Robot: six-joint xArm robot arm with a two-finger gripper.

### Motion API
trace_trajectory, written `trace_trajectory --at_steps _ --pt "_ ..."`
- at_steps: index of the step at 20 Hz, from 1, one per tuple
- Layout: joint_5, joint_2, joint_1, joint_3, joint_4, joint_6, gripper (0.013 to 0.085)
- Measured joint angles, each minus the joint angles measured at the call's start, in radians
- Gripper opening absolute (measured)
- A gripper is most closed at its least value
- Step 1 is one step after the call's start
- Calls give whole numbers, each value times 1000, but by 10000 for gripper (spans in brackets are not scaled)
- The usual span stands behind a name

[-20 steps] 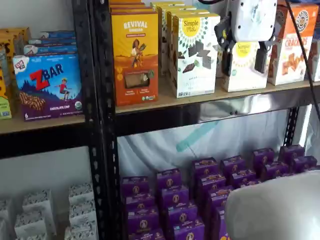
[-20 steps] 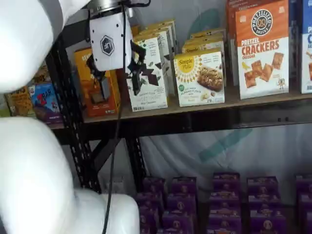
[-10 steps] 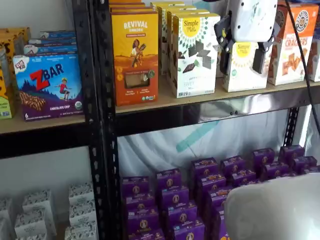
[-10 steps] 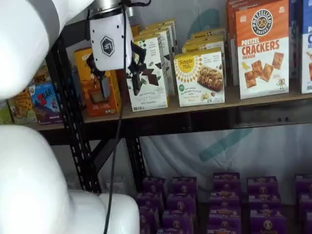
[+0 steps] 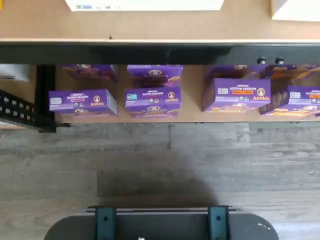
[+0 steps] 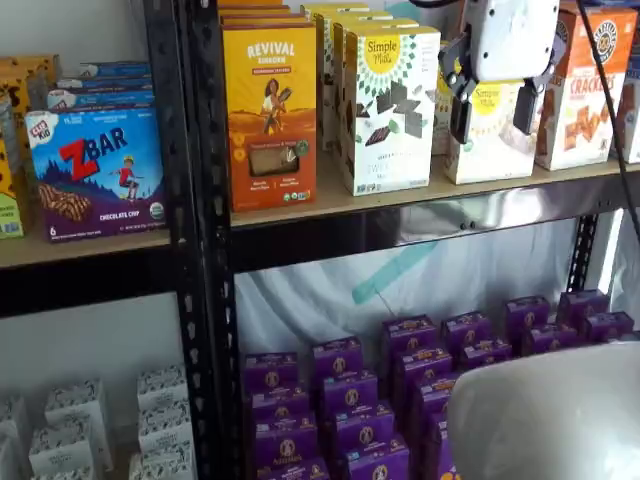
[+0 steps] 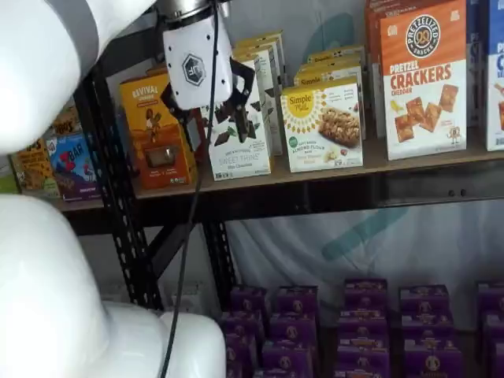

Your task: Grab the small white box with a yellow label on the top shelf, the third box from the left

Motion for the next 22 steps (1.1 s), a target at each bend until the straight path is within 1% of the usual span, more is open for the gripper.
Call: trace_trajectory --at_steps 3,10,17,19,22 --pt "-39 30 -40 -7 1 -39 850" --pt "-104 93 -100 -27 10 -96 850" --pt "-144 139 -136 -53 21 -130 850" --pt "-151 145 -140 -57 18 -134 850" --pt "-173 155 -140 -62 -3 -136 850"
